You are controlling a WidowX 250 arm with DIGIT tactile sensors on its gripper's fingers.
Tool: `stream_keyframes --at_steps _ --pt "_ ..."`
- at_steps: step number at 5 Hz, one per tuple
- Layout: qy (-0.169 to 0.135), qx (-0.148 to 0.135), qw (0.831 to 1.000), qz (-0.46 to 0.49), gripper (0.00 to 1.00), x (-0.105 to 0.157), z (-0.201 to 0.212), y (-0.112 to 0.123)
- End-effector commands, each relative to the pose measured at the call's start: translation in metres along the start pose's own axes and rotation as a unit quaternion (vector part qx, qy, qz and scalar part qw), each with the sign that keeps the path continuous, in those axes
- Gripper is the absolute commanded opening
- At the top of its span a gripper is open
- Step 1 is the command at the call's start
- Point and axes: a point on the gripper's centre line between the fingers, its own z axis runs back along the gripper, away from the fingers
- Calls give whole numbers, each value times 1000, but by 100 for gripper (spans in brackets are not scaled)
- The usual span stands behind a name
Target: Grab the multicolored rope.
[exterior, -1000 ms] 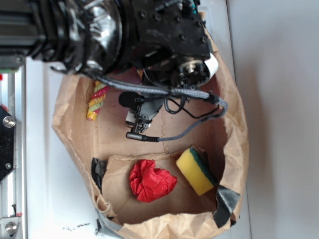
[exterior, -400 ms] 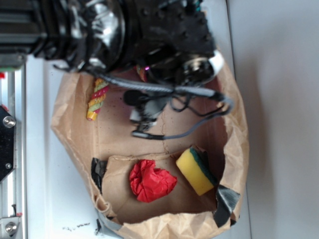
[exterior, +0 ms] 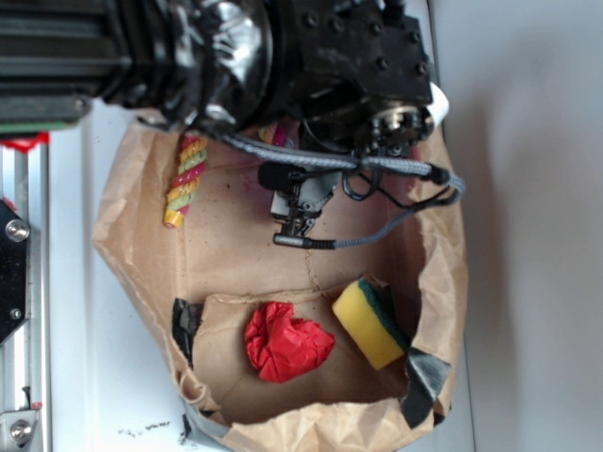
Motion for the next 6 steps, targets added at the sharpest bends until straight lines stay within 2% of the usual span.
stream_keyframes --at_steps 1,4,6 --pt "-21 20 1000 9 100 8 14 3" --pt "-7 28 999 13 100 27 -24 -22" --pt "4 25 1000 18 100 30 -30 -25"
